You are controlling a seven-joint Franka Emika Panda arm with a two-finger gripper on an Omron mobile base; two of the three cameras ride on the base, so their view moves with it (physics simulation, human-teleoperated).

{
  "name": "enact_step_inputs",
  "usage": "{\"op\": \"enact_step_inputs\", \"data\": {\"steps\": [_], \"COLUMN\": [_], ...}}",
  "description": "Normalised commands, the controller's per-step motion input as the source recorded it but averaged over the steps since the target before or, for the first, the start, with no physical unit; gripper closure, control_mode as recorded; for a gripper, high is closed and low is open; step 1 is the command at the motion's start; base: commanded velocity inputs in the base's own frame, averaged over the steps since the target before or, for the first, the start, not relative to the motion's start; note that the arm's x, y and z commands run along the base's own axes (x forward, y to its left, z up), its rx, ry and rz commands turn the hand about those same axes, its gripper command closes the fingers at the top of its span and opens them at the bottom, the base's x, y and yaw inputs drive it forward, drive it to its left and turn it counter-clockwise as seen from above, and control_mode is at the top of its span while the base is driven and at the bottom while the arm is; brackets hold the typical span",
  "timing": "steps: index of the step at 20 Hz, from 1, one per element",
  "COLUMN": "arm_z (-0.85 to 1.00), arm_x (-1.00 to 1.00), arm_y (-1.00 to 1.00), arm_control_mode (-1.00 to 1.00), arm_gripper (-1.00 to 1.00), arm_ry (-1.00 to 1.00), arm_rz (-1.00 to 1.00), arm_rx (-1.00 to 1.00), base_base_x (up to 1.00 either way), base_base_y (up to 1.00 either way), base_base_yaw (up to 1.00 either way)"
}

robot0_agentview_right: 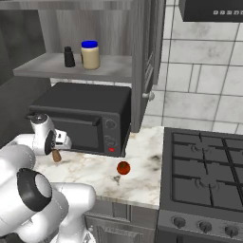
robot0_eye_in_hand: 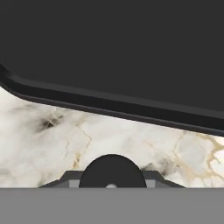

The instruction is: There are various items on the counter. Only move the condiments/shakers into the cabinet.

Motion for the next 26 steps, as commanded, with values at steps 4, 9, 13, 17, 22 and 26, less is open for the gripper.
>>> {"op": "enact_step_inputs", "data": {"steps": [4, 9, 13, 17, 22, 26], "arm_z": [1.0, 1.0, 1.0, 1.0, 1.0, 1.0], "arm_x": [-0.28, -0.52, -0.57, -0.44, -0.35, -0.03], "arm_y": [0.0, -0.08, -0.07, 0.0, 0.0, -0.04], "arm_control_mode": [-1.0, -1.0, -1.0, -1.0, -1.0, -1.0], "arm_gripper": [1.0, 1.0, 1.0, 1.0, 1.0, 1.0], "arm_ry": [-0.13, -0.11, -0.1, -0.09, -0.21, -0.16], "arm_rz": [0.0, 0.0, 0.0, 0.0, 0.0, 0.0], "arm_rx": [0.0, 0.0, 0.06, 0.03, 0.05, 0.12], "base_base_x": [0.0, 0.0, 0.0, 0.0, 0.0, 0.0], "base_base_y": [0.0, 0.0, 0.0, 0.0, 0.0, 0.0], "base_base_yaw": [0.0, 0.0, 0.0, 0.0, 0.0, 0.0]}}
